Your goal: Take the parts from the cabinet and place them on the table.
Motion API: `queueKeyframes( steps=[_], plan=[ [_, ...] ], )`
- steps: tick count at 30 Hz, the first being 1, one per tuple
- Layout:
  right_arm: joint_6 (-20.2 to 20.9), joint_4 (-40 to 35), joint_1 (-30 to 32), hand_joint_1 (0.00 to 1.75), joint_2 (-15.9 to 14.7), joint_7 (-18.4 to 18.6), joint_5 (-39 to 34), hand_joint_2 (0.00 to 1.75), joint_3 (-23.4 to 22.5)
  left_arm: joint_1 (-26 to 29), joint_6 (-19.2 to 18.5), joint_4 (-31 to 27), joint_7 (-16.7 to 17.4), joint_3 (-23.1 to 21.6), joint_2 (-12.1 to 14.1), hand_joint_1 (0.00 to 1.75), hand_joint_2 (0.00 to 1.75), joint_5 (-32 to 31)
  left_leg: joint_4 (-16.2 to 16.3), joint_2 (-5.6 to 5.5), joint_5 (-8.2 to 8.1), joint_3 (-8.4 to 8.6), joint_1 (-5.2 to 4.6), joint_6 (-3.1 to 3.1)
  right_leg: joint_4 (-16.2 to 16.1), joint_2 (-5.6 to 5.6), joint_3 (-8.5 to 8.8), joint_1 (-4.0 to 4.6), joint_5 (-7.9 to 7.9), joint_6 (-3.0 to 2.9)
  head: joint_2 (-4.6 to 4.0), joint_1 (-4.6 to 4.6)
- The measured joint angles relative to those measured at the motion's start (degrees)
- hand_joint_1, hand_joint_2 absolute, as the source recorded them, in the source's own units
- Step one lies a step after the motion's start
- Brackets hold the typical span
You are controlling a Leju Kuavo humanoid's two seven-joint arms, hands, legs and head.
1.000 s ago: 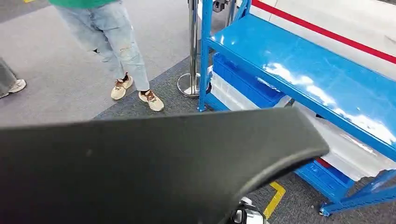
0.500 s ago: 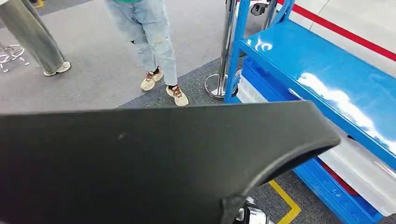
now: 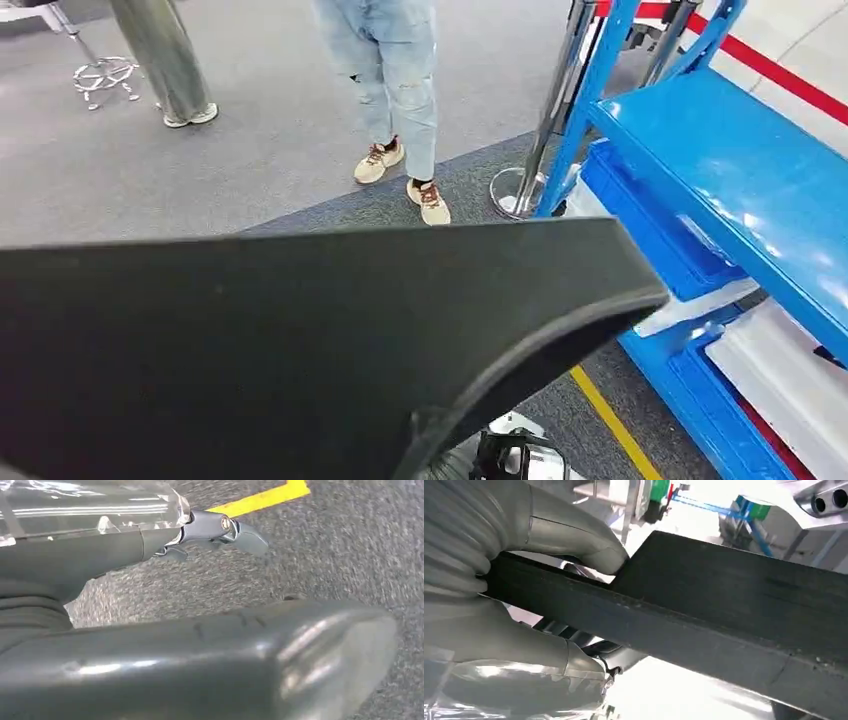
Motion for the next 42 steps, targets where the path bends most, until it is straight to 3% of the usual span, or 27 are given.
queueKeyframes(
  steps=[1,2,5,6,7,8,10,11,12,17,18,19,22,24,25,27,28,29,31,32,33,34,37,38,39,40,42],
  plan=[
    [0.0,0.0,0.0,1.66,0.0,0.0,0.0,1.75,0.0,0.0,0.1,0.0,0.1,0.0,0.0,0.00,0.00,0.0,0.4,-0.63,-0.13,-0.40,0.13,-0.28,-3.2,3.35,1.13,-0.49,0.77,0.00,0.00,0.04],
    [0.0,0.0,0.1,1.66,0.0,0.0,0.0,1.75,0.0,-0.3,0.2,0.0,0.3,0.0,0.0,0.00,0.00,-0.1,1.4,-1.39,-0.32,-1.10,-0.30,-0.77,-4.5,4.34,1.61,-0.56,0.25,-0.07,0.00,-0.04],
    [0.0,0.1,0.1,1.66,-0.2,-0.1,0.0,1.75,0.0,0.1,0.4,0.0,0.5,0.0,0.0,0.00,0.00,-0.2,0.8,-3.25,0.31,-1.76,0.51,-2.17,-4.1,2.71,1.25,0.07,0.27,-0.99,0.00,-0.02],
    [0.0,0.1,0.0,1.66,-0.1,-0.2,-0.1,1.75,0.0,0.2,0.4,0.0,0.5,0.0,0.0,0.00,0.00,-0.3,1.0,-3.08,0.14,-2.01,0.52,-2.38,-4.7,1.91,1.38,-0.31,0.54,-1.48,-0.02,-0.04],
    [0.0,0.1,0.0,1.66,-0.1,-0.3,-0.1,1.75,0.0,0.4,0.5,0.0,0.5,0.0,-0.2,0.00,0.00,-0.3,2.0,0.49,-0.56,-2.32,0.18,-2.51,-4.8,1.16,1.67,-0.16,0.63,-1.78,0.00,-0.11],
    [0.0,0.1,0.0,1.66,-0.1,-0.5,-0.3,1.75,0.0,0.3,0.5,0.0,0.5,0.0,-0.2,0.00,0.00,-0.3,4.7,2.77,-2.25,-3.52,0.09,-2.67,-4.9,0.47,1.73,0.02,0.60,-2.17,0.00,-0.20],
    [0.0,0.2,0.1,1.66,-0.2,-0.4,-0.4,1.75,0.0,-0.2,0.6,0.0,0.5,0.0,-0.2,0.00,0.00,-0.3,13.5,4.12,-6.37,-7.67,0.22,-2.85,-4.8,-1.52,1.77,0.56,0.42,-2.53,0.00,-0.15],
    [0.0,0.4,0.1,1.66,-0.2,-0.4,-0.4,1.75,0.0,-0.3,0.6,0.0,0.5,0.0,-0.2,0.00,0.00,-0.3,17.0,4.31,-7.48,-9.26,0.22,-2.86,-4.8,-2.50,1.77,0.74,0.33,-2.67,0.00,-0.18],
    [0.0,0.4,0.1,1.66,-0.2,-0.4,-0.4,1.75,0.0,-0.1,0.6,0.0,0.5,0.0,-0.2,0.00,0.00,-0.3,17.8,4.43,-7.22,-9.48,0.22,-2.86,-4.8,-3.25,1.83,0.88,0.25,-2.78,0.00,-0.15],
    [0.0,0.4,0.1,1.66,-0.2,-0.4,-0.3,1.75,0.0,0.0,0.6,0.0,0.5,0.0,-0.2,0.00,0.00,-0.3,16.4,4.51,-6.15,-8.64,0.22,-2.74,-4.8,-3.84,1.89,1.00,0.19,-2.81,0.00,-0.17],
    [0.0,0.3,0.1,1.66,-0.2,-0.4,-0.3,1.75,0.0,0.1,0.7,0.0,0.6,0.0,-0.2,0.00,0.00,0.0,5.4,6.35,-1.08,-2.29,-0.22,-1.79,-4.8,-5.49,2.32,1.25,-0.13,-2.74,0.00,-0.18],
    [0.0,0.2,0.1,1.66,-0.1,-0.3,-0.2,1.75,0.0,-0.3,0.5,0.0,0.5,0.0,0.3,0.00,0.00,0.9,1.3,9.50,-1.38,-0.32,-1.51,-0.56,-4.7,-6.98,2.41,1.70,-0.43,-2.14,0.00,-0.15],
    [-0.1,0.5,-0.4,1.66,1.1,-0.1,0.7,1.75,0.9,0.2,0.5,0.0,0.7,0.3,0.9,0.00,0.00,1.7,0.5,7.49,-0.93,-0.37,-1.49,0.09,-5.0,-8.91,2.92,1.71,-0.72,-1.52,0.00,-0.15],
    [0.2,0.9,-1.0,1.66,1.8,-0.2,0.9,1.75,1.6,0.1,1.7,0.0,1.7,0.7,0.9,0.00,0.00,3.0,-0.4,6.19,-0.32,0.20,-0.92,0.56,-1.9,-3.56,1.83,1.15,-2.98,-0.98,0.00,-0.13],
    [0.9,1.4,-1.3,1.66,2.1,-0.4,0.8,1.75,2.1,-0.3,2.6,0.0,2.1,1.2,0.9,0.00,0.00,4.0,-0.4,5.48,-0.21,0.06,-0.86,0.76,2.2,-2.19,-0.20,1.13,-5.29,-0.96,0.00,-0.04],
    [3.8,3.2,-2.6,1.66,3.2,0.2,-0.5,1.75,3.6,-0.5,5.1,0.0,2.5,2.7,0.3,0.00,0.00,6.5,-0.3,3.93,-0.18,-0.02,-0.85,0.80,10.4,-1.40,-4.47,0.97,-8.46,-0.74,0.00,-0.07],
    [5.0,4.1,-3.6,1.66,4.0,0.9,-1.5,1.75,4.6,-0.5,6.3,0.0,2.6,3.6,-0.1,0.00,0.00,7.6,-0.2,3.27,-0.18,-0.04,-0.83,0.79,12.0,-1.39,-5.51,0.87,-8.26,-0.61,0.00,-0.09],
    [5.7,4.7,-4.7,1.66,4.9,2.3,-2.8,1.75,5.7,-0.5,7.4,0.0,2.6,4.6,-0.6,0.00,0.00,8.3,0.0,2.53,-0.24,-0.03,-0.73,0.71,11.0,-1.39,-5.32,0.68,-6.68,-0.48,0.00,-0.02],
    [5.8,4.8,-7.0,1.66,6.7,5.9,-6.6,1.75,7.9,-0.5,8.9,0.0,2.5,6.1,-1.7,0.00,0.00,8.9,0.6,0.98,-0.57,-0.02,-0.45,0.21,3.2,-0.80,-1.97,0.12,-1.33,-0.20,0.00,0.02],
    [5.6,4.6,-8.0,1.66,6.9,6.6,-8.1,1.75,8.6,-0.5,8.9,0.0,2.3,6.3,-2.0,0.00,0.00,8.9,1.1,0.05,-0.86,-0.14,-0.25,-0.19,-1.6,1.18,0.19,-0.39,1.08,0.05,0.00,0.06],
    [5.5,4.5,-8.5,1.66,6.8,6.9,-8.9,1.75,8.8,-0.5,8.9,-0.1,2.3,6.5,-2.3,0.00,0.00,8.8,1.5,-0.66,-1.01,-0.54,-0.33,-0.55,-2.4,3.92,0.54,-0.62,0.13,0.16,0.00,0.04],
    [5.5,4.2,-8.7,1.66,6.8,7.0,-9.4,1.75,8.9,-0.6,8.9,-0.2,2.3,6.7,-2.4,0.00,0.00,8.8,2.1,-1.50,-1.03,-1.21,-0.25,-0.89,-3.4,4.35,0.65,-0.73,0.00,-0.08,0.00,-0.06],
    [5.0,4.0,-9.6,1.66,6.7,6.7,-9.9,1.75,9.3,0.2,8.0,-0.3,1.9,7.1,-3.2,0.00,0.00,8.4,1.3,-3.13,-0.42,-1.59,0.45,-2.33,-3.7,2.77,0.63,-0.03,0.35,-1.22,0.00,0.20],
    [4.3,3.9,-9.7,1.66,6.7,6.4,-9.6,1.75,9.3,0.4,7.0,-0.4,1.5,7.1,-3.2,0.00,0.00,7.6,1.6,-2.50,-0.68,-1.74,0.60,-2.44,-4.3,1.77,1.03,-0.37,0.66,-1.73,0.00,0.15],
    [3.3,3.9,-9.5,1.66,6.5,5.6,-9.0,1.75,9.3,0.5,5.7,-0.4,1.1,7.0,-3.2,0.00,0.00,6.6,3.2,0.97,-1.68,-2.28,0.14,-2.55,-4.7,1.26,1.40,-0.20,0.72,-2.02,0.00,-0.02],
    [2.2,3.9,-9.3,1.66,5.9,4.2,-8.2,1.75,8.9,0.3,4.2,-0.5,0.7,6.6,-2.8,0.00,0.00,5.5,6.7,2.86,-3.72,-4.02,0.13,-2.69,-4.8,0.33,1.52,0.01,0.71,-2.17,0.00,-0.24],
    [1.6,4.2,-8.4,1.66,4.2,2.0,-7.3,1.75,8.1,0.2,2.5,-0.6,0.4,5.6,-2.3,0.00,0.00,4.5,15.5,4.20,-7.46,-8.35,0.23,-2.90,-4.8,-1.68,1.51,0.44,0.55,-2.42,0.00,-0.22]
  ],
)
